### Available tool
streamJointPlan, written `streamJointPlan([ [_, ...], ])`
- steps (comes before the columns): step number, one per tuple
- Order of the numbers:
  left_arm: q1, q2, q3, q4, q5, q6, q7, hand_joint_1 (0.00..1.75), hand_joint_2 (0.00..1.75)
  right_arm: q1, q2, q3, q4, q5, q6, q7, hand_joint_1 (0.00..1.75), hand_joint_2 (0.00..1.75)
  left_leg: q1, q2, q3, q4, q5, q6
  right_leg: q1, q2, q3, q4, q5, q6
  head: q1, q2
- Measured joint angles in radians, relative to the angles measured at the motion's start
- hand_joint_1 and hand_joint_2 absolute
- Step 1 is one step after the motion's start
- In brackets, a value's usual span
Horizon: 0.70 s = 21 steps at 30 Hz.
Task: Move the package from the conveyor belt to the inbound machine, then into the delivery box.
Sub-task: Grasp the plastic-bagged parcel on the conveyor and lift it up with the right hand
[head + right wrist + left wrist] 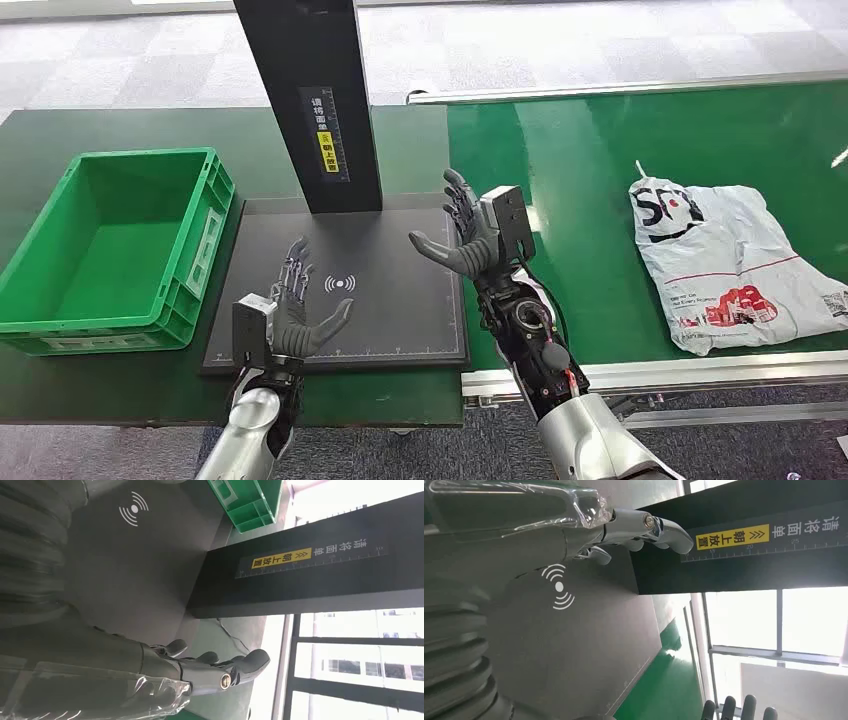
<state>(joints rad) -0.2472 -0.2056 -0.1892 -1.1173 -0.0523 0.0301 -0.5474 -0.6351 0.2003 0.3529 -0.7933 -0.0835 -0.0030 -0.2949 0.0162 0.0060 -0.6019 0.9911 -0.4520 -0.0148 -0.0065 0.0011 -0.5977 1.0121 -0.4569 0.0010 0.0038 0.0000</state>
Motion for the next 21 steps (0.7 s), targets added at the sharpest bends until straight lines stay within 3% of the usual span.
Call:
streamJointPlan([
  [21, 0.000, 0.000, 0.001, 0.000, -0.001, 0.010, -0.005, 0.00, 1.75, -0.004, -0.003, 0.003, -0.002, 0.040, -0.024, 0.017, 0.00, 1.75, 0.000, 0.000, 0.000, 0.000, 0.000, 0.000, 0.000, 0.000, 0.000, 0.000, 0.000, 0.000, 0.000, 0.000],
])
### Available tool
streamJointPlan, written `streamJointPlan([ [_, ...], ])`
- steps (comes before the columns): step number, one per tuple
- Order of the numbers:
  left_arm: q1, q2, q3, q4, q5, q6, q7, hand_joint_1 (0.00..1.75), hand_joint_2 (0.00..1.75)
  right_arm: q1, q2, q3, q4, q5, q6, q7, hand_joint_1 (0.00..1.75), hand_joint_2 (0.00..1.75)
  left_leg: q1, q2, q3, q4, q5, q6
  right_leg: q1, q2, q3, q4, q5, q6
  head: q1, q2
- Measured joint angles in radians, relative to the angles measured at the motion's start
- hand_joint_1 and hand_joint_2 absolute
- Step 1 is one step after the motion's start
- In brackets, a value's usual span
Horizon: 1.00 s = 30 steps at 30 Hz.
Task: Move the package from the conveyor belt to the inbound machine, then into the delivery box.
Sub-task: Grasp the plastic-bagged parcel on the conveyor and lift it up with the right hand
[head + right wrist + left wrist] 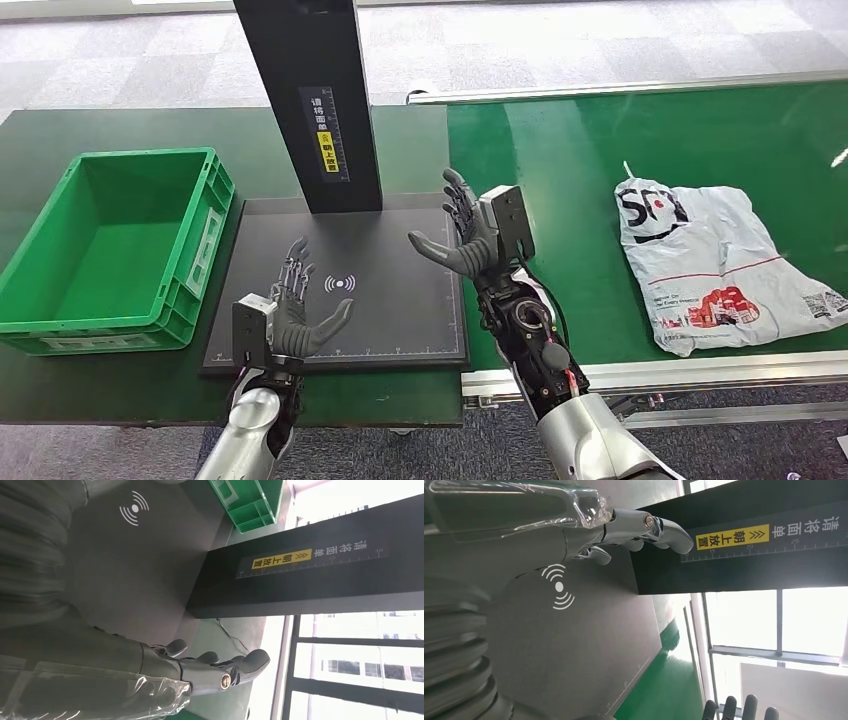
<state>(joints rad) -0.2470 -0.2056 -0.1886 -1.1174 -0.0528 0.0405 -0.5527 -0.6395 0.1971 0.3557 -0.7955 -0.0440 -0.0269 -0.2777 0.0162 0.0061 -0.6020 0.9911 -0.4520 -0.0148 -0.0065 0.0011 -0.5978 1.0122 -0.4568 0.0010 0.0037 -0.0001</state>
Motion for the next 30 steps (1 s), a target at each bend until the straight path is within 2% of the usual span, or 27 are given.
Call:
streamJointPlan([
  [2, 0.002, 0.000, 0.001, -0.004, 0.002, 0.028, -0.014, 0.00, 1.75, -0.022, -0.025, 0.022, 0.002, 0.137, -0.103, 0.049, 0.00, 1.75, 0.000, -0.001, 0.000, 0.000, 0.000, 0.000, 0.000, 0.000, 0.000, 0.000, 0.000, 0.000, 0.000, 0.000],
  [5, 0.017, 0.005, 0.013, -0.027, 0.013, 0.055, -0.027, 0.00, 1.75, -0.093, -0.112, 0.044, 0.011, 0.460, -0.264, 0.090, 0.00, 1.75, -0.001, -0.004, -0.002, 0.000, 0.001, 0.001, -0.001, -0.004, 0.000, 0.000, 0.000, 0.000, 0.000, 0.000],
  [7, 0.030, 0.011, 0.025, -0.045, 0.019, 0.057, -0.029, 0.00, 1.75, -0.146, -0.167, 0.033, 0.029, 0.609, -0.288, 0.093, 0.00, 1.75, -0.002, -0.004, -0.002, 0.000, 0.001, 0.002, -0.001, -0.004, 0.001, 0.000, 0.000, 0.001, 0.001, 0.000],
  [9, 0.038, 0.015, 0.032, -0.058, 0.021, 0.057, -0.031, 0.00, 1.75, -0.179, -0.208, 0.024, 0.050, 0.689, -0.294, 0.100, 0.00, 1.75, -0.002, -0.003, -0.001, 0.001, 0.001, 0.002, -0.002, -0.003, 0.000, 0.000, 0.001, 0.001, 0.000, 0.000],
  [15, 0.043, 0.020, 0.039, -0.070, 0.022, 0.046, -0.035, 0.00, 1.75, -0.194, -0.292, -0.003, 0.085, 0.748, -0.301, 0.114, 0.00, 1.75, -0.002, -0.005, -0.002, 0.000, 0.001, 0.002, -0.001, -0.004, 0.000, 0.000, 0.000, 0.001, 0.000, 0.000],
  [27, 0.043, 0.028, 0.044, -0.070, 0.025, 0.037, -0.041, 0.00, 1.75, -0.176, -0.371, -0.036, 0.118, 0.806, -0.321, 0.142, 0.00, 1.75, -0.002, -0.004, -0.002, 0.000, 0.001, 0.002, -0.002, -0.004, 0.000, 0.000, 0.000, 0.001, 0.000, 0.000],
  [30, 0.041, 0.030, 0.044, -0.067, 0.026, 0.034, -0.042, 0.00, 1.75, -0.174, -0.393, -0.036, 0.146, 0.877, -0.310, 0.190, 0.00, 1.75, -0.002, -0.005, -0.002, 0.000, 0.001, 0.002, -0.002, -0.004, 0.000, 0.000, 0.000, 0.001, 0.000, 0.000],
])
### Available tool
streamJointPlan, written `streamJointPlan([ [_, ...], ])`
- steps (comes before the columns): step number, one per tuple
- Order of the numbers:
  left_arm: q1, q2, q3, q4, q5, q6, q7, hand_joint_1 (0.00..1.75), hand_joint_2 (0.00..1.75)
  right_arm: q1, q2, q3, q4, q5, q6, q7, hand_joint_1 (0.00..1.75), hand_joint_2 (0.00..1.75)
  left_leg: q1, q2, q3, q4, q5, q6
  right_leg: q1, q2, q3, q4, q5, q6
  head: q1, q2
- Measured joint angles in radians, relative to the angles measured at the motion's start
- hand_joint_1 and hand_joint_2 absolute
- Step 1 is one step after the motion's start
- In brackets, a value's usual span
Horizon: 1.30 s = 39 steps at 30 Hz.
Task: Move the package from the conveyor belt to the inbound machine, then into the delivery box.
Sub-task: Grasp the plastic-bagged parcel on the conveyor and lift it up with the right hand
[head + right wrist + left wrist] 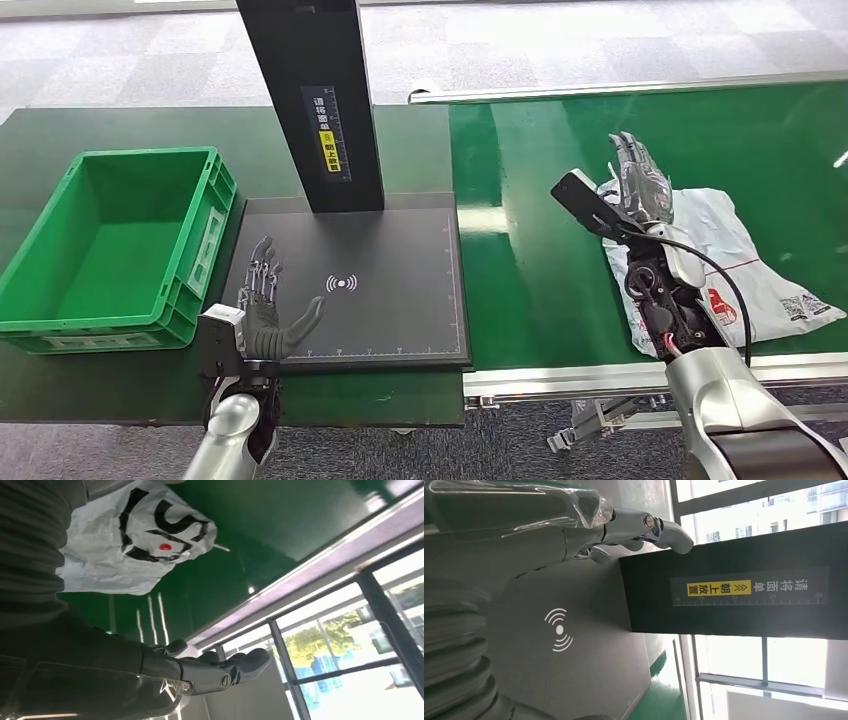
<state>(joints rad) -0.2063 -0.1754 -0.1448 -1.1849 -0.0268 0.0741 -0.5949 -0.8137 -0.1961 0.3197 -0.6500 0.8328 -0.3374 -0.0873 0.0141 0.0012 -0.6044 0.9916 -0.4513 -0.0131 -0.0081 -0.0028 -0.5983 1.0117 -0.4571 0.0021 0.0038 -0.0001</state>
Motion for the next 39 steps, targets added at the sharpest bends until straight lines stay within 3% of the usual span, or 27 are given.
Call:
streamJointPlan([
  [4, -0.004, 0.008, -0.001, 0.008, 0.010, 0.008, -0.009, 0.00, 1.75, -0.001, -0.033, 0.013, 0.046, 0.132, 0.089, 0.123, 0.00, 1.75, 0.000, 0.000, 0.000, 0.000, 0.000, 0.000, 0.000, 0.000, 0.000, 0.000, 0.000, 0.000, 0.000, 0.000],
  [8, 0.006, 0.014, 0.000, -0.001, 0.018, 0.034, -0.013, 0.00, 1.75, -0.032, -0.069, 0.034, 0.094, 0.255, 0.115, 0.252, 0.00, 1.75, 0.000, 0.000, 0.000, 0.000, 0.000, 0.000, 0.000, 0.000, 0.000, 0.000, 0.000, 0.000, 0.000, 0.000],
  [12, 0.026, 0.017, 0.002, -0.021, 0.015, 0.043, -0.004, 0.00, 1.75, -0.093, -0.102, 0.040, 0.158, 0.321, 0.258, 0.346, 0.00, 1.75, 0.000, 0.000, 0.000, 0.000, 0.000, 0.000, 0.000, 0.000, 0.000, 0.000, 0.000, 0.000, 0.000, 0.000],
  [20, 0.037, 0.019, 0.006, -0.032, 0.008, 0.043, 0.004, 0.00, 1.75, -0.133, -0.149, 0.041, 0.257, 0.361, 0.458, 0.438, 0.00, 1.75, 0.000, 0.000, -0.001, 0.000, 0.000, 0.000, 0.000, 0.000, 0.000, 0.000, 0.000, 0.000, 0.000, 0.000],
  [32, 0.040, 0.016, 0.006, -0.033, 0.002, 0.038, 0.013, 0.00, 1.75, -0.132, -0.178, 0.036, 0.305, 0.366, 0.555, 0.438, 0.00, 1.75, 0.000, 0.000, 0.000, 0.000, 0.000, 0.000, 0.000, 0.000, 0.000, 0.000, 0.000, 0.000, 0.000, 0.000],
  [35, 0.039, 0.010, 0.006, -0.032, -0.002, 0.028, 0.018, 0.00, 1.75, -0.114, -0.190, 0.029, 0.310, 0.357, 0.613, 0.377, 0.00, 1.75, 0.000, 0.000, 0.000, 0.000, 0.000, 0.000, 0.000, 0.000, 0.000, 0.000, 0.000, 0.000, 0.000, 0.000],
  [39, 0.032, 0.006, 0.005, -0.028, -0.003, 0.021, 0.022, 0.00, 1.75, -0.077, -0.199, 0.017, 0.312, 0.319, 0.686, 0.222, 0.00, 1.75, 0.000, 0.000, 0.000, 0.000, -0.001, 0.000, 0.000, 0.000, 0.000, 0.000, 0.000, 0.000, 0.000, 0.000],
])
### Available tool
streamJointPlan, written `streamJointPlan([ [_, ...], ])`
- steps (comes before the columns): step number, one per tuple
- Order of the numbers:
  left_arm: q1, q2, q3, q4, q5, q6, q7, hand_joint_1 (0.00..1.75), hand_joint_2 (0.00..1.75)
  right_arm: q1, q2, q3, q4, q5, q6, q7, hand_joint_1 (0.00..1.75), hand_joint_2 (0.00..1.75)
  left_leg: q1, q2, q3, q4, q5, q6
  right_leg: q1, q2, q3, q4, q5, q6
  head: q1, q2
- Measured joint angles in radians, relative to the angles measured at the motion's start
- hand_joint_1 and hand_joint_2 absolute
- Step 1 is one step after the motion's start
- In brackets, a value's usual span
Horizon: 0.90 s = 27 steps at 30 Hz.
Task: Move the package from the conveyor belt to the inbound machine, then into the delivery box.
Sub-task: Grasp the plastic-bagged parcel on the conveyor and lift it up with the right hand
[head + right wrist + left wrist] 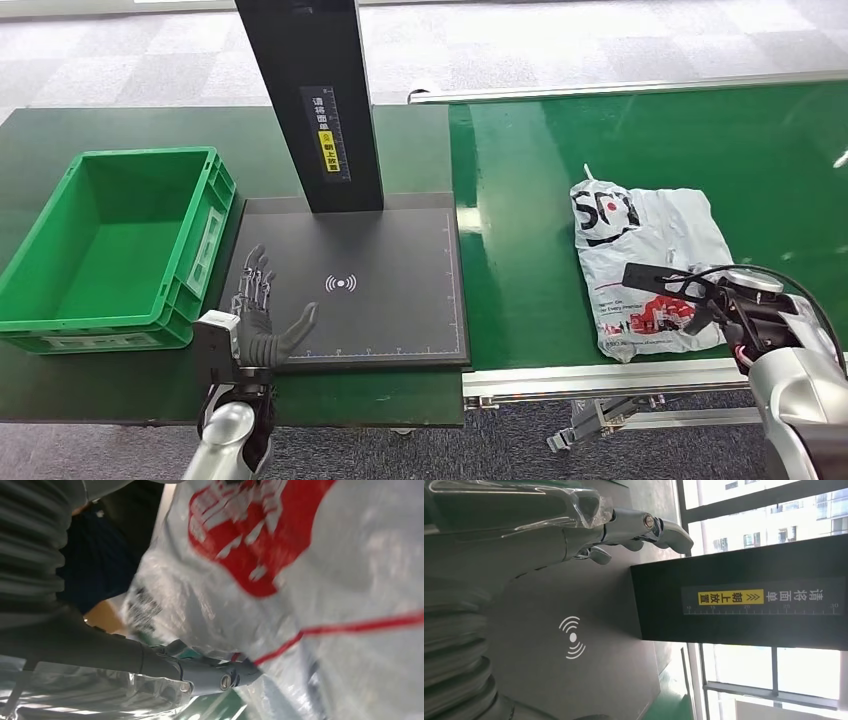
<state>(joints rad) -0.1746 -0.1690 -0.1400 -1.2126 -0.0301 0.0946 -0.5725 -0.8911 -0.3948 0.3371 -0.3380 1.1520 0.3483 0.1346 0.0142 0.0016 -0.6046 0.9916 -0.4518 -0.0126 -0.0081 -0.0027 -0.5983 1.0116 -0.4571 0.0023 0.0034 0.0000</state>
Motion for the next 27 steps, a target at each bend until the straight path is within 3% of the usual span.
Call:
streamJointPlan([
  [6, -0.017, -0.004, -0.005, 0.003, -0.001, -0.008, 0.021, 0.00, 1.75, 0.019, 0.004, -0.004, -0.002, -0.062, 0.121, -0.135, 0.00, 1.75, 0.000, 0.000, 0.000, 0.000, 0.000, 0.000, 0.000, 0.000, 0.000, 0.000, 0.000, 0.000, 0.000, 0.000],
  [17, -0.020, -0.006, -0.006, 0.004, -0.002, -0.009, 0.024, 0.00, 1.75, 0.026, 0.010, -0.002, -0.007, -0.076, 0.140, -0.163, 0.00, 1.75, 0.000, 0.000, 0.000, 0.000, 0.000, 0.000, 0.000, 0.000, 0.000, 0.000, 0.000, 0.000, 0.000, 0.000],
  [18, -0.020, -0.006, -0.006, 0.004, -0.002, -0.009, 0.024, 0.00, 1.75, 0.026, 0.010, -0.002, -0.008, -0.079, 0.144, -0.171, 0.25, 1.75, 0.000, 0.000, 0.000, 0.000, 0.000, 0.000, 0.000, 0.000, 0.000, 0.000, 0.000, 0.000, 0.000, 0.000],
  [21, -0.021, -0.005, -0.006, 0.006, -0.002, -0.010, 0.025, 0.00, 1.75, 0.029, 0.011, 0.001, -0.014, -0.092, 0.159, -0.201, 1.56, 1.75, 0.000, 0.000, 0.000, 0.000, 0.000, 0.000, 0.000, 0.000, 0.000, 0.000, 0.000, 0.000, 0.000, 0.000],
  [22, -0.022, -0.005, -0.006, 0.007, -0.002, -0.009, 0.026, 0.00, 1.75, 0.030, 0.012, 0.004, -0.017, -0.096, 0.163, -0.208, 1.75, 1.75, 0.000, 0.000, 0.000, 0.000, 0.000, 0.000, 0.000, 0.000, 0.000, 0.000, 0.000, 0.000, 0.000, 0.000],
  [27, -0.022, -0.006, -0.006, 0.010, -0.002, -0.006, 0.031, 0.00, 1.75, 0.030, 0.031, 0.036, -0.042, -0.101, 0.159, -0.215, 1.75, 1.75, 0.000, 0.001, 0.001, 0.000, 0.000, 0.000, 0.000, 0.000, 0.001, 0.000, 0.000, 0.000, 0.000, 0.000],
])
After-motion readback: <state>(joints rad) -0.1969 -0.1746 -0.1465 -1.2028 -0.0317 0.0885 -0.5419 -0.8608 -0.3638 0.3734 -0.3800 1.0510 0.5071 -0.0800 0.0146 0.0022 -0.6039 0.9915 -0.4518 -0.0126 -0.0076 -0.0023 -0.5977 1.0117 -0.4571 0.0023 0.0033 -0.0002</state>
